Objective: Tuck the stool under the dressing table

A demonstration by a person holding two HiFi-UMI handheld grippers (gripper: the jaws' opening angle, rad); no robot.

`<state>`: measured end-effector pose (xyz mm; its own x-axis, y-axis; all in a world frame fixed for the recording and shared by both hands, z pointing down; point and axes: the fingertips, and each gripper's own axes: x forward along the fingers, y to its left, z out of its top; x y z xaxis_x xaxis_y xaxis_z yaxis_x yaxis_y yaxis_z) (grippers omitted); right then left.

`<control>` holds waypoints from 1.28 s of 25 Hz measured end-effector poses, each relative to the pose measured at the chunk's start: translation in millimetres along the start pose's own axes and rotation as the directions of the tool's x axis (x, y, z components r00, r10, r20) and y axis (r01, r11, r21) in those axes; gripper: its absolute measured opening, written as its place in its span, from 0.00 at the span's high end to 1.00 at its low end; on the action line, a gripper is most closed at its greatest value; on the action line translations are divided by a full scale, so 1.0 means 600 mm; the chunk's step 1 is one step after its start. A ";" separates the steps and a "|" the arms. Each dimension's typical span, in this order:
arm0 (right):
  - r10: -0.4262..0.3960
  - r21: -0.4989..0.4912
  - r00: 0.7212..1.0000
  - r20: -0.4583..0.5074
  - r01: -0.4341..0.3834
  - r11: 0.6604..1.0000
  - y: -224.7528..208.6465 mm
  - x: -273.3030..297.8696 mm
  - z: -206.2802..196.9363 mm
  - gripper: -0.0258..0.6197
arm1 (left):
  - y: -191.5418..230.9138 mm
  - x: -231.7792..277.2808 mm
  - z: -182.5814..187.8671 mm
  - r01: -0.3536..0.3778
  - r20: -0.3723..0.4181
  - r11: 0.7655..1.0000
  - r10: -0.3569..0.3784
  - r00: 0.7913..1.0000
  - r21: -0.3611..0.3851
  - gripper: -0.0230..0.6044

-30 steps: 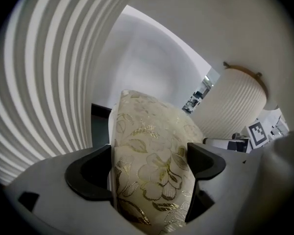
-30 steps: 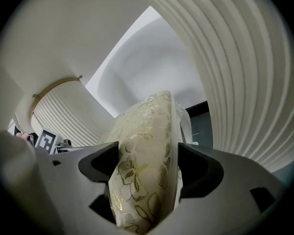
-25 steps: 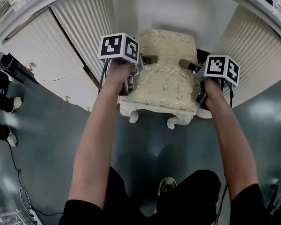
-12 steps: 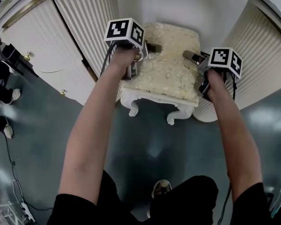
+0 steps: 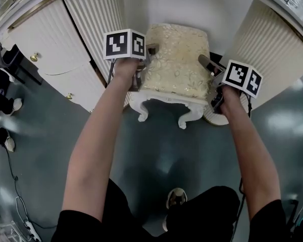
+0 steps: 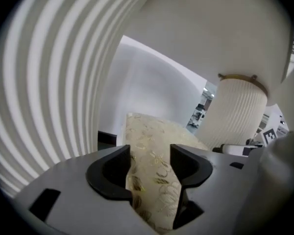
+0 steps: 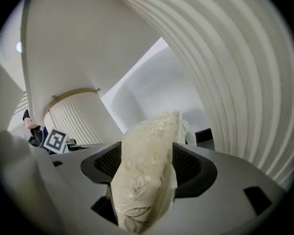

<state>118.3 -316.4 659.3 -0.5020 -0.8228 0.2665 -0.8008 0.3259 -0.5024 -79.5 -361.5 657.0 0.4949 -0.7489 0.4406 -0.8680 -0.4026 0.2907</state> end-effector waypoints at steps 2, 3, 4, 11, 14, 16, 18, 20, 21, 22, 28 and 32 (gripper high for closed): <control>0.034 -0.014 0.999 0.034 -0.034 0.999 0.028 -0.014 0.002 0.45 | -0.010 -0.025 -0.003 -0.010 0.062 0.998 0.006 0.998 0.062 0.73; 0.048 -0.032 0.998 0.046 -0.047 0.998 0.045 -0.022 0.004 0.45 | -0.020 -0.037 -0.002 -0.019 0.092 0.994 0.009 0.996 0.109 0.78; 0.059 -0.059 0.997 0.058 -0.055 0.997 0.063 -0.030 0.006 0.46 | -0.032 -0.050 0.000 -0.032 0.124 0.986 0.012 0.992 0.162 0.82; 0.103 -0.281 0.979 0.177 -0.050 0.958 0.196 -0.126 0.025 0.95 | -0.161 -0.175 0.028 -0.030 0.376 0.930 -0.119 0.919 0.367 0.95; 0.036 -0.279 0.977 0.208 0.024 0.960 0.234 -0.195 0.022 0.95 | -0.197 -0.250 0.023 -0.054 0.470 0.926 -0.139 0.872 0.373 0.95; 0.032 -0.243 0.969 0.246 0.029 0.970 0.265 -0.241 0.007 0.95 | -0.212 -0.296 0.014 -0.050 0.512 0.934 -0.149 0.846 0.354 0.95; 0.084 -0.281 0.954 0.287 0.000 0.960 0.304 -0.267 -0.003 0.95 | -0.225 -0.332 0.010 -0.044 0.541 0.939 -0.157 0.826 0.340 0.95; 0.126 -0.384 0.947 0.295 -0.003 0.923 0.338 -0.275 -0.008 0.95 | -0.237 -0.357 0.005 -0.053 0.554 0.937 -0.158 0.817 0.346 0.95; 0.144 -0.432 0.944 0.296 -0.003 0.902 0.354 -0.278 -0.009 0.95 | -0.244 -0.367 0.003 -0.061 0.558 0.935 -0.156 0.815 0.351 0.95; 0.161 -0.465 0.941 0.299 -0.004 0.885 0.368 -0.281 -0.009 0.95 | -0.251 -0.374 0.003 -0.067 0.562 0.933 -0.155 0.813 0.354 0.95; 0.181 -0.447 0.945 0.271 -0.043 0.894 0.381 -0.270 -0.028 0.95 | -0.292 -0.384 0.006 -0.071 0.558 0.923 -0.167 0.813 0.379 0.95; 0.168 -0.437 0.942 0.292 -0.025 0.899 0.384 -0.276 -0.031 0.95 | -0.298 -0.384 -0.003 -0.088 0.539 0.916 -0.150 0.829 0.391 0.95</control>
<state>11.0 -96.1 514.8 -0.5118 -0.8559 -0.0738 -0.8502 0.5170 -0.0994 -38.5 -116.0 505.1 0.5187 -0.8439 -0.1368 -0.8547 -0.5085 -0.1041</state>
